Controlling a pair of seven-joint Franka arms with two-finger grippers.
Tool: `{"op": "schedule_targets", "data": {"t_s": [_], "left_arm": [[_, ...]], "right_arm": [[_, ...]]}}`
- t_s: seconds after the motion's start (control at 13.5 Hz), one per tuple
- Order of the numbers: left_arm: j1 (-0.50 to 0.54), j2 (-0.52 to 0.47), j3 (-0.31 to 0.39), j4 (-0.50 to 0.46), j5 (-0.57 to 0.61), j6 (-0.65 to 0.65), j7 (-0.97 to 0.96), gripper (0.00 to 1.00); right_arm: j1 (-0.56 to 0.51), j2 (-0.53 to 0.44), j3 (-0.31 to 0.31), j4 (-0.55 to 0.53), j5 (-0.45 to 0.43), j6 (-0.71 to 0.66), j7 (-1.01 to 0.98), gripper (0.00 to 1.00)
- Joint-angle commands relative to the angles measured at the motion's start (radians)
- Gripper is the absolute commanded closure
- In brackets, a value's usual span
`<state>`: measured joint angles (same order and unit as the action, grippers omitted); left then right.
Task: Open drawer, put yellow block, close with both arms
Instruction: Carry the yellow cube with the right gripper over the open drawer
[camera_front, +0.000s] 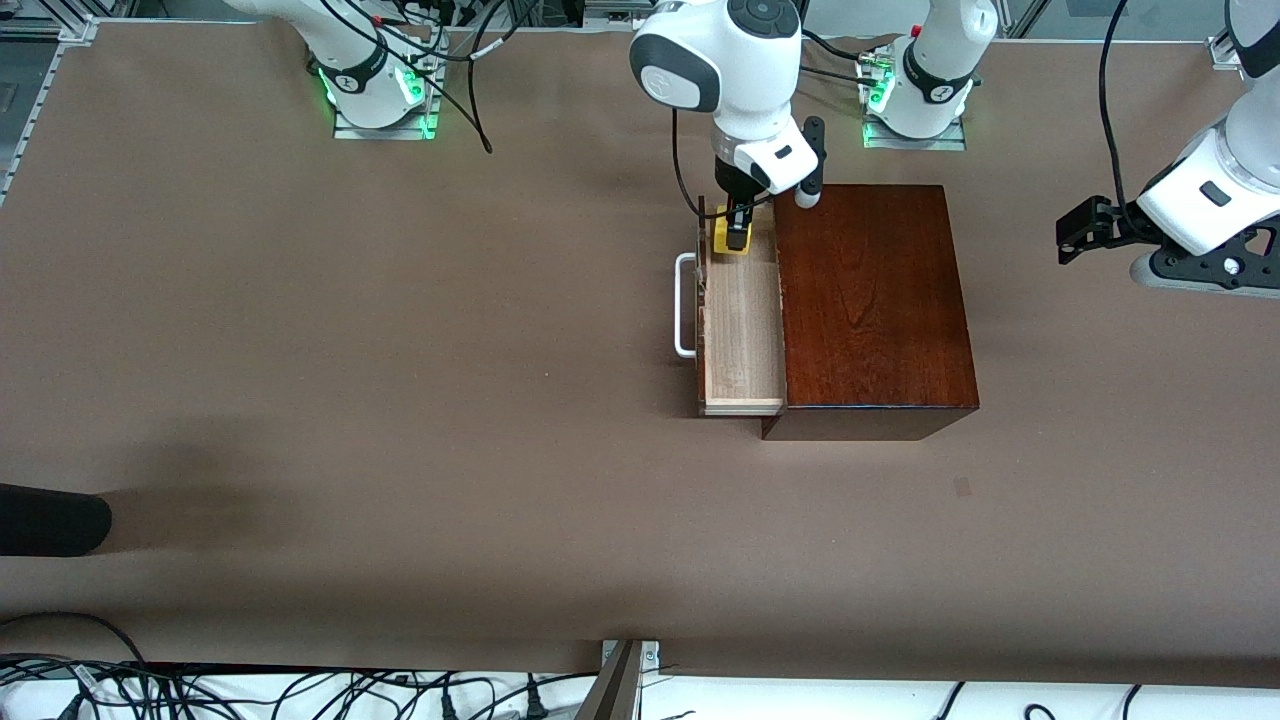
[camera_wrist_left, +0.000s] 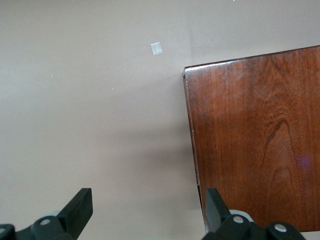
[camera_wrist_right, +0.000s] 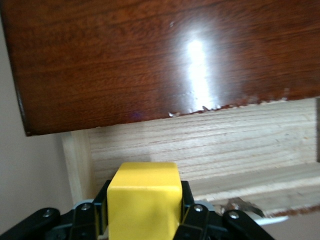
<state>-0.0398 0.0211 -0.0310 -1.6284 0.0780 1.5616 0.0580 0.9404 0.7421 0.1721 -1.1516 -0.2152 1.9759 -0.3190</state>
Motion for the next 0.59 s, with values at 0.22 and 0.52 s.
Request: {"op": "schedule_targets", "data": {"t_s": [0.22,0.52], "left_arm": [[-0.008,-0.003,-0.01,0.028,-0.011,-0.031,0.016,0.0],[-0.008,0.0,-0.043,0.041,-0.009,-0.031,0.014,0.0]], "right_arm": [[0.012,0.065,-0.014,0.055,-0.018,0.006,-0.052,1.0],[0.003,0.108,-0.026,0.055,-0.018,0.06,-0.075,1.0]]}}
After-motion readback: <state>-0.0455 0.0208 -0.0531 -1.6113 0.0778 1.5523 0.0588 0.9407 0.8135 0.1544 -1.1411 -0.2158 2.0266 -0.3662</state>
